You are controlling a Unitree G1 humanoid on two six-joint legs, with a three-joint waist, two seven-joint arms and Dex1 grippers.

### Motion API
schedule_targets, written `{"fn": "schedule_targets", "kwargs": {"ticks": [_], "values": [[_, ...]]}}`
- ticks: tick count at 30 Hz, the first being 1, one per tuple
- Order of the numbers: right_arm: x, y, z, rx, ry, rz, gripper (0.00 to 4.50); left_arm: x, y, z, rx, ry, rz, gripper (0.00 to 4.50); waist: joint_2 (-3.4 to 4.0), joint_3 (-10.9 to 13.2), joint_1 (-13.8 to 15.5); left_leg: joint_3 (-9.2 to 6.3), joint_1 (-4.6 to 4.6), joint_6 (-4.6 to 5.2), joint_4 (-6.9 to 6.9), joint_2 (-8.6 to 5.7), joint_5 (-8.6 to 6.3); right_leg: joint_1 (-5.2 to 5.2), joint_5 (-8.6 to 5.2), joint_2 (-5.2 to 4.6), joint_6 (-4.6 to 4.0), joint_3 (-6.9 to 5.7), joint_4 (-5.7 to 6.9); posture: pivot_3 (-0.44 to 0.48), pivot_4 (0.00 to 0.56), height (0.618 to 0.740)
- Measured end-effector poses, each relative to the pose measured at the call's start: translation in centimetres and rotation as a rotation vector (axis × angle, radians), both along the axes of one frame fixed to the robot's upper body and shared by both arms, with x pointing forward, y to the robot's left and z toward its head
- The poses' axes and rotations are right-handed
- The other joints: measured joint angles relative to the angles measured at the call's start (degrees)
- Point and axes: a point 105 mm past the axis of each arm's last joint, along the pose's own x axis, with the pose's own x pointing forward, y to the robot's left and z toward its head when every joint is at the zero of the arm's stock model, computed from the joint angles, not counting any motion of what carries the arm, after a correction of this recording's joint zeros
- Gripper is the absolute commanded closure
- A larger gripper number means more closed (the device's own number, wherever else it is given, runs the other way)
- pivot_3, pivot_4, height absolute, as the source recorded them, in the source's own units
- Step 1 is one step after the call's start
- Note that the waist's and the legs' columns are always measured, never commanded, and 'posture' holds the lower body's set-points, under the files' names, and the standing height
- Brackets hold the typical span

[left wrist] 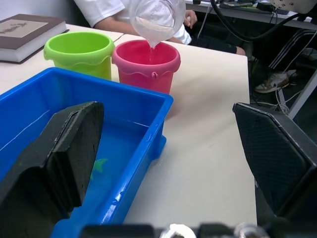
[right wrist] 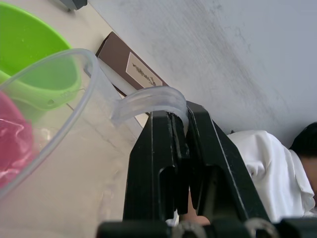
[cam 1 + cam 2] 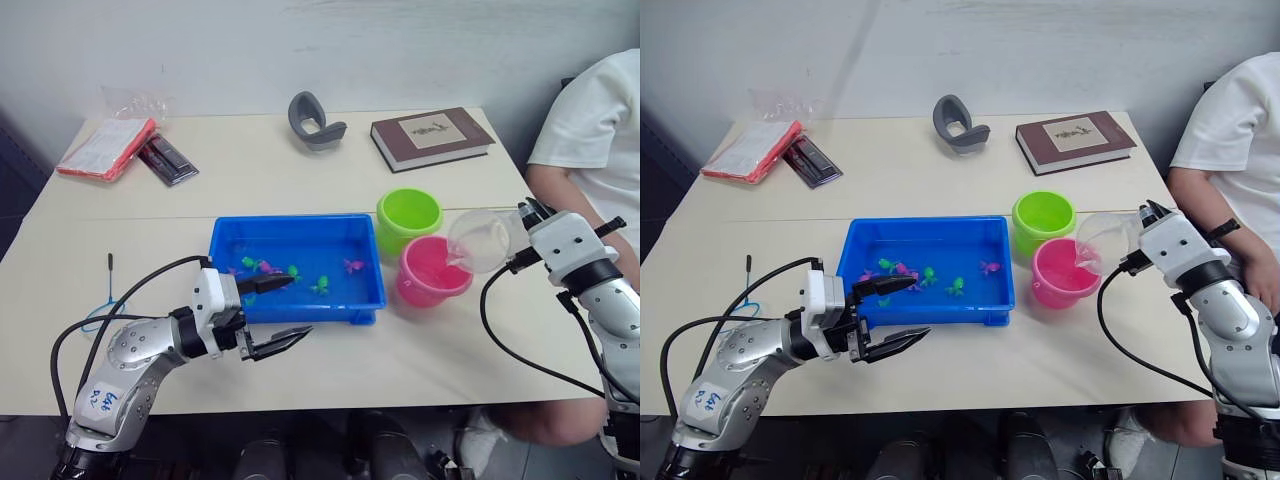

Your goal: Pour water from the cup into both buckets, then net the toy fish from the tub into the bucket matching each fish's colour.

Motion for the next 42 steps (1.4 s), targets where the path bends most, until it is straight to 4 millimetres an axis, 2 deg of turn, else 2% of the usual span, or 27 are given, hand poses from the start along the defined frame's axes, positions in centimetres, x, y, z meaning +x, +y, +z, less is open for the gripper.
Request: {"fn": "schedule_targets", "kwargs": {"ticks": [16,26,30,34,37,42], "values": [[0.2,-0.1,0.3,-0.069,-0.064,0.002,4.49,0.0,0.0,0.1,-0.003,-0.010,0.002,0.00,0.00,0.00,-0.05,0.01,0.01,0.00,0.00,0.00,0.00,0.00,0.00,0.00,0.00,0.01,0.00,0.000,0.150,0.740],[0.4,0.0,0.8,-0.046,-0.080,0.015,4.49,0.2,0.1,0.2,-0.022,-0.009,0.026,0.00,0.00,0.00,-0.05,0.00,0.01,-0.01,0.00,0.01,0.01,0.00,0.00,0.00,0.00,0.00,0.01,0.000,0.150,0.740],[0.8,-0.6,-0.1,0.151,-0.017,0.009,4.49,0.3,0.8,0.3,-0.027,-0.011,0.056,0.00,-0.02,0.01,-0.04,0.00,0.01,0.00,0.00,0.02,0.01,0.00,0.00,-0.02,0.00,0.00,0.02,0.000,0.150,0.740],[1.1,-2.1,-0.8,0.483,0.060,-0.021,4.49,0.6,2.2,0.8,-0.049,-0.022,0.119,0.00,-0.03,0.03,-0.01,-0.03,-0.01,0.04,0.00,0.01,0.01,0.00,0.00,-0.06,0.00,-0.02,0.03,0.000,0.150,0.740],[1.5,-2.3,-0.1,0.644,0.117,-0.019,4.49,1.0,3.5,1.4,-0.064,-0.037,0.166,0.00,0.00,0.03,-0.17,-0.03,0.00,0.08,0.00,0.02,0.00,0.00,0.00,-0.07,-0.01,-0.01,0.05,0.000,0.150,0.740],[2.8,-1.8,2.1,0.695,0.157,-0.023,4.49,1.7,5.6,1.6,-0.076,-0.035,0.245,0.00,0.02,0.05,-0.18,-0.03,-0.04,0.13,0.00,0.00,-0.03,-0.05,-0.01,-0.07,-0.03,-0.04,0.06,0.000,0.150,0.740]]}}
